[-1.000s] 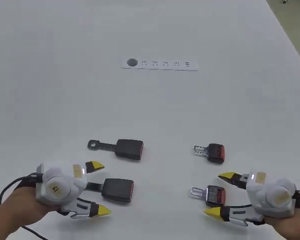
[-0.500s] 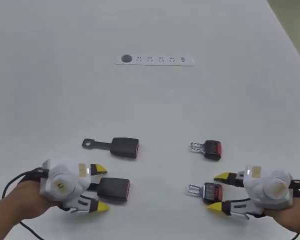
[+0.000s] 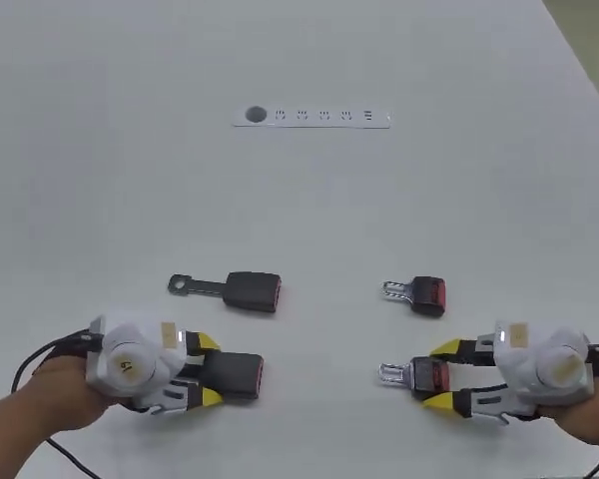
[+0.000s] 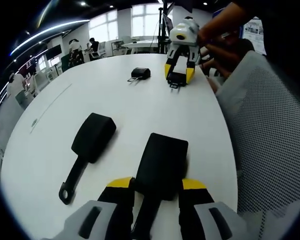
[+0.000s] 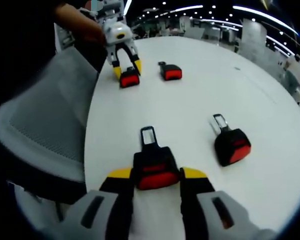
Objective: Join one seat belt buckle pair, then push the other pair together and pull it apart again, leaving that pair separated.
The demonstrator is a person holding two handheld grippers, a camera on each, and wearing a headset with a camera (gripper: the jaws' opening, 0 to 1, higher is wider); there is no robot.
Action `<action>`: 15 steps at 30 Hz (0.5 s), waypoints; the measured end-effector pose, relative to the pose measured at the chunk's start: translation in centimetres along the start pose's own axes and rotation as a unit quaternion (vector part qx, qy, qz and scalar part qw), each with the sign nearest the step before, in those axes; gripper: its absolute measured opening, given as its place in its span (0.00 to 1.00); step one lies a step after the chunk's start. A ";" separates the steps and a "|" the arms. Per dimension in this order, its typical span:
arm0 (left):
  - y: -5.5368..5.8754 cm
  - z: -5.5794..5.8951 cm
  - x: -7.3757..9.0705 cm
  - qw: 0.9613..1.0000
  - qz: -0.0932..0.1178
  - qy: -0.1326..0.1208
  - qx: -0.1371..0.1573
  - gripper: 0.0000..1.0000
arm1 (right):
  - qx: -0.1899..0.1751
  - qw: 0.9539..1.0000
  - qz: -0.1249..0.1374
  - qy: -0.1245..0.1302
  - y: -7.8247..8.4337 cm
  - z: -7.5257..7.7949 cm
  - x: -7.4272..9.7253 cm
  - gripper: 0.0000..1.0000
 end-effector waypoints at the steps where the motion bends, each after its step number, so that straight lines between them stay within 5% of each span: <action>1: 0.0 0.0 0.0 1.000 0.002 -0.001 0.001 0.35 | 0.004 1.000 0.000 -0.004 0.0 0.0 0.0 0.36; 15: -0.1 0.1 0.1 1.000 0.002 -0.006 0.004 0.35 | 0.002 1.000 0.005 -0.013 -0.2 0.0 -0.2 0.35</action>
Point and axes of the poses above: the centre of the closed fingertips' face, and the gripper's own axes: x roughly backward along the fingers, z roughly to its right, y roughly out of its underside, the point moved 1 cm from there along x, roughly backward along the fingers, and after that the axes turned 6 degrees about y, right-handed, at the moved point
